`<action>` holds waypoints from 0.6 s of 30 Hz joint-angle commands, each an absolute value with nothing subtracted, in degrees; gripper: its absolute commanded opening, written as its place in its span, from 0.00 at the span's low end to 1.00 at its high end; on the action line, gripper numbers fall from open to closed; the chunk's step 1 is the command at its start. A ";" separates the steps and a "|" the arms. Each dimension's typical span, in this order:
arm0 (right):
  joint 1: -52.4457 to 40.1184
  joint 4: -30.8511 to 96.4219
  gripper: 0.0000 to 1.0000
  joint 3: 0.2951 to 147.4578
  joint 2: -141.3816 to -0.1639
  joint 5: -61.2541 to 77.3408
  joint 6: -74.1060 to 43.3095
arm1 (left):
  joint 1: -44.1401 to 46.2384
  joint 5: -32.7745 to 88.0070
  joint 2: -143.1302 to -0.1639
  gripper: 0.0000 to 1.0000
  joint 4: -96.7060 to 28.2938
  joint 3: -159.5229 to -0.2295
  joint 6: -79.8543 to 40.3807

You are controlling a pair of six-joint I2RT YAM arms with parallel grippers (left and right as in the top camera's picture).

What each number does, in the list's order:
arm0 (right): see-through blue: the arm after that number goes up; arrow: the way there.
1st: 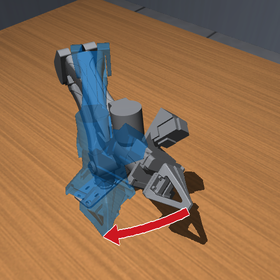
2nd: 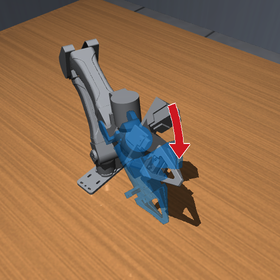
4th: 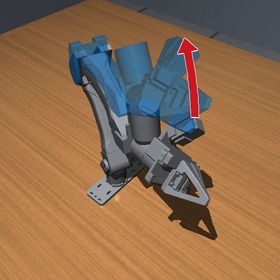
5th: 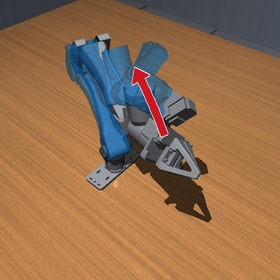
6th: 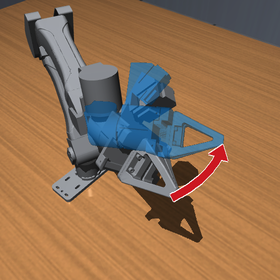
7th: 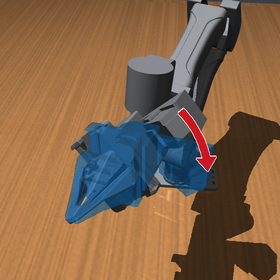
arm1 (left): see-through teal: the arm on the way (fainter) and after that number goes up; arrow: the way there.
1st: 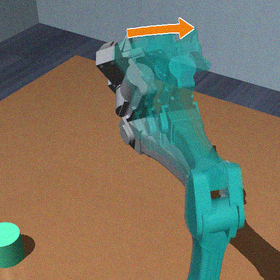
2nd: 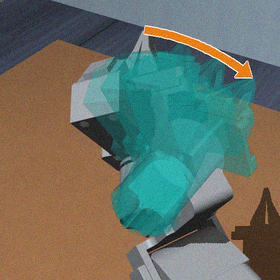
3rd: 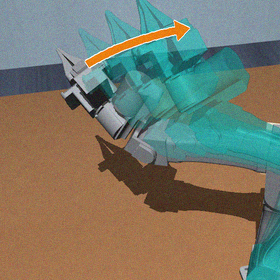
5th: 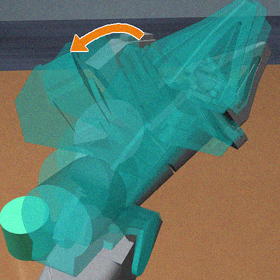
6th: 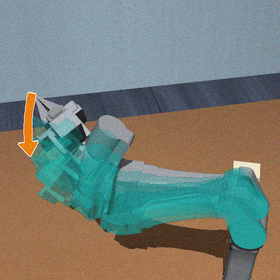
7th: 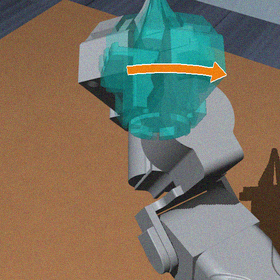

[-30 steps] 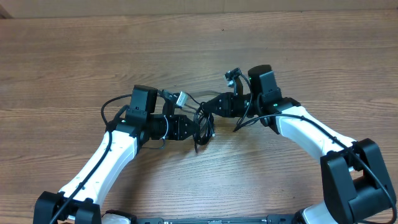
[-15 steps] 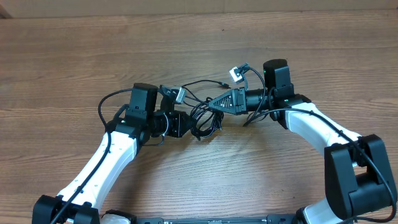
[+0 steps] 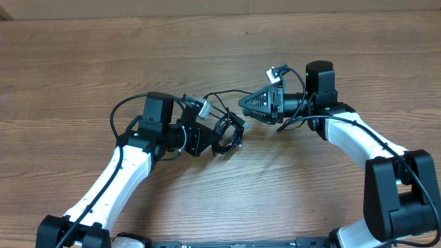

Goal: Untangle cables

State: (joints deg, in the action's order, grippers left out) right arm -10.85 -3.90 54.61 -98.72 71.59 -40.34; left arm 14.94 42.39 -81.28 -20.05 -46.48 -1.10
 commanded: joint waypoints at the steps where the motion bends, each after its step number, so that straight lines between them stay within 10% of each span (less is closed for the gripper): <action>1: -11.97 -4.25 0.82 54.74 -97.76 64.38 -43.09 | 14.63 43.11 -81.30 0.07 -18.61 -46.65 -2.81; 18: -13.80 -4.67 1.00 54.74 -97.76 31.48 -43.31 | 15.07 42.92 -81.30 0.39 -15.51 -46.65 -20.08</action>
